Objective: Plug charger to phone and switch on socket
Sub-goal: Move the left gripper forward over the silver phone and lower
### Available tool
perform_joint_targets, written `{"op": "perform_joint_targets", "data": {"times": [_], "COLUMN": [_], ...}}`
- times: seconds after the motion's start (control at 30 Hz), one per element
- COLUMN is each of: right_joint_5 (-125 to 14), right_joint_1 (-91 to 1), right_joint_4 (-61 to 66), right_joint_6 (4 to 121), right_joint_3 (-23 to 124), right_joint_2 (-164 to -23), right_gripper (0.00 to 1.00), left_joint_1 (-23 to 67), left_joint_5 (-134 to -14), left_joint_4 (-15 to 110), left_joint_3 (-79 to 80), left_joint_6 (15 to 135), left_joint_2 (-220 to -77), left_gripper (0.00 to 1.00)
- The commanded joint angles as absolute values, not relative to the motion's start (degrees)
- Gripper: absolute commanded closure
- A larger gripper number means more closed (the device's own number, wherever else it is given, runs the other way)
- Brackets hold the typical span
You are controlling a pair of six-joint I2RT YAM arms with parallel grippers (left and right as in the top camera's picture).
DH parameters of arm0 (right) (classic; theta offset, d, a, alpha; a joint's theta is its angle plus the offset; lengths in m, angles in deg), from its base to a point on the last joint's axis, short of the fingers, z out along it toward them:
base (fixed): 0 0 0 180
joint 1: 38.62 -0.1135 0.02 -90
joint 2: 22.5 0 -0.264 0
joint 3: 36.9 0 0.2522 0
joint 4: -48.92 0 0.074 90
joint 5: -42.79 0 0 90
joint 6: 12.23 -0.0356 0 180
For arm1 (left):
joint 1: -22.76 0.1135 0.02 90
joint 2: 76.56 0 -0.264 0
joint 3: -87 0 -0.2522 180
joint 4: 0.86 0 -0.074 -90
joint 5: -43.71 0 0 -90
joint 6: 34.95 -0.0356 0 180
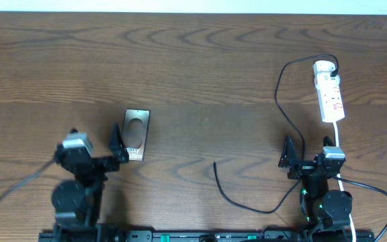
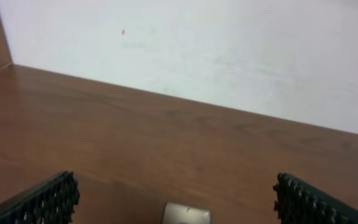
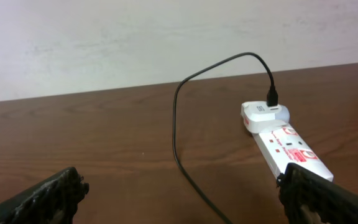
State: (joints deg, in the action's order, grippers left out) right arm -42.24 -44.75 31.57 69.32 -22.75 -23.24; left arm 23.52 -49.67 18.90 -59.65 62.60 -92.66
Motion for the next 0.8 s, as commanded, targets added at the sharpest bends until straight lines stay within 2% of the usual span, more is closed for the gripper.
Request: {"op": "perform_joint_targets", "data": {"times": [0.0, 0.33, 0.43, 0.77], "right_joint_5": [-41.7, -41.7, -41.8, -41.7], "right_joint_1": [-45.0, -45.0, -45.0, -45.0], "right_joint_4": [31.5, 31.5, 31.5, 31.5], "right_joint_6": [70.1, 70.1, 70.1, 70.1], "right_joint_3": [-22.8, -22.8, -22.8, -22.8], "right_joint_2": [-23.1, -23.1, -23.1, -23.1], "right_gripper": [0.01, 0.01, 0.01, 0.01], "left_joint_1": [23.8, 23.8, 23.8, 23.8], "left_joint_5": [-54.3, -59.0, -59.0, -58.9], "left_joint_4": [23.2, 65.8, 68.1, 71.4], "left_joint_3": [-47.2, -1.7, 2.8, 2.7], "left_joint_6": [63.5, 64.3, 64.3, 64.3], "left_joint_2": [-105.9, -150.2, -158.2, -173.9], "left_gripper": [0.0, 0.0, 0.01, 0.0]}}
